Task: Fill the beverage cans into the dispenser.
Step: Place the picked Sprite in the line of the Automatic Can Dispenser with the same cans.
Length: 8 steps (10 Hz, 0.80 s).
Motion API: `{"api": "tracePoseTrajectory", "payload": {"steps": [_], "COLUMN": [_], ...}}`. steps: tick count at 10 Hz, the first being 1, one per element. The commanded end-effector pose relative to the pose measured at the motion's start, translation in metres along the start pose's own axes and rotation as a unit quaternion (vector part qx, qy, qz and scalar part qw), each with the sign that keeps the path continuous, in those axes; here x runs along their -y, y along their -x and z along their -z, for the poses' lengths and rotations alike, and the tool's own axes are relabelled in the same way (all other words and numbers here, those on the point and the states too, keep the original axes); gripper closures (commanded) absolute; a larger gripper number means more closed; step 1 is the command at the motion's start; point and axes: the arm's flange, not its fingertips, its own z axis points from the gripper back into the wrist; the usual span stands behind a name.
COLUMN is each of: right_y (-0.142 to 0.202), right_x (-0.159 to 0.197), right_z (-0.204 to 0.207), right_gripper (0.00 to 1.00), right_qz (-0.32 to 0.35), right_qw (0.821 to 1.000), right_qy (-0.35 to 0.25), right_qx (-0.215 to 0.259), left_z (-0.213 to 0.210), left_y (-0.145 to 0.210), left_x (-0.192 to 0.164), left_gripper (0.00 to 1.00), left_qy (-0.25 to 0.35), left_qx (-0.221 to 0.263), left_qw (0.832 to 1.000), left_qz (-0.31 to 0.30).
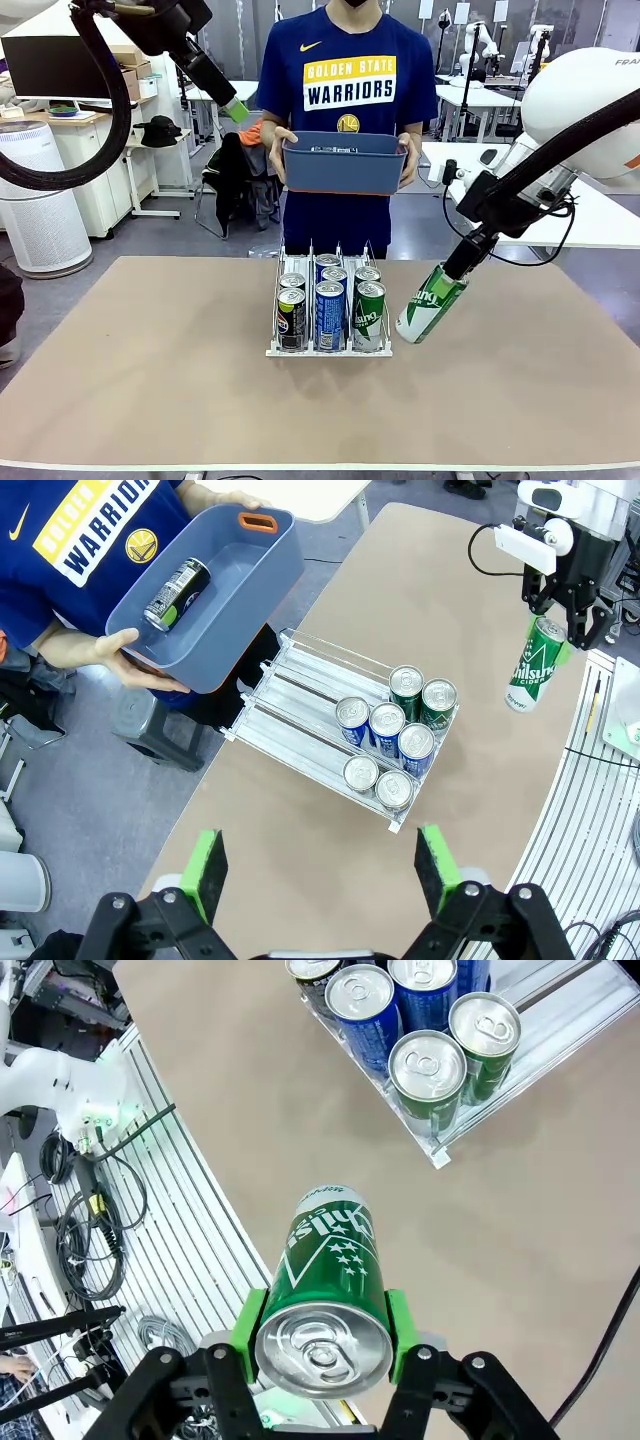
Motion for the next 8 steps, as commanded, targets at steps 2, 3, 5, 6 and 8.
{"api": "tracePoseTrajectory", "payload": {"steps": [2,3,5,6,8], "right_y": [0.000,0.000,-0.007,-0.010,-0.016], "right_x": [0.001,0.000,0.008,0.006,0.008], "right_z": [-0.006,-0.001,0.017,0.024,0.034], "right_gripper": [0.51,0.42,0.42,0.42,0.42], "right_qz": [0.000,0.001,0.012,0.004,0.013], "right_qw": [1.000,1.000,1.000,1.000,0.999], "right_qy": [0.001,0.000,0.002,0.006,0.019], "right_qx": [0.005,0.001,0.019,0.007,0.027], "left_z": [0.000,0.000,0.000,0.000,0.000], "left_y": [0.001,0.001,0.001,0.001,0.001], "left_x": [-0.001,-0.001,-0.001,-0.001,-0.001], "left_gripper": [0.00,0.00,0.00,0.00,0.00], "left_qy": [-0.002,-0.002,-0.002,-0.002,-0.002], "left_qx": [-0.001,-0.001,-0.001,-0.001,-0.001], "left_qw": [1.000,1.000,1.000,1.000,1.000], "left_qz": [-0.001,-0.001,-0.001,-0.001,-0.001]}}
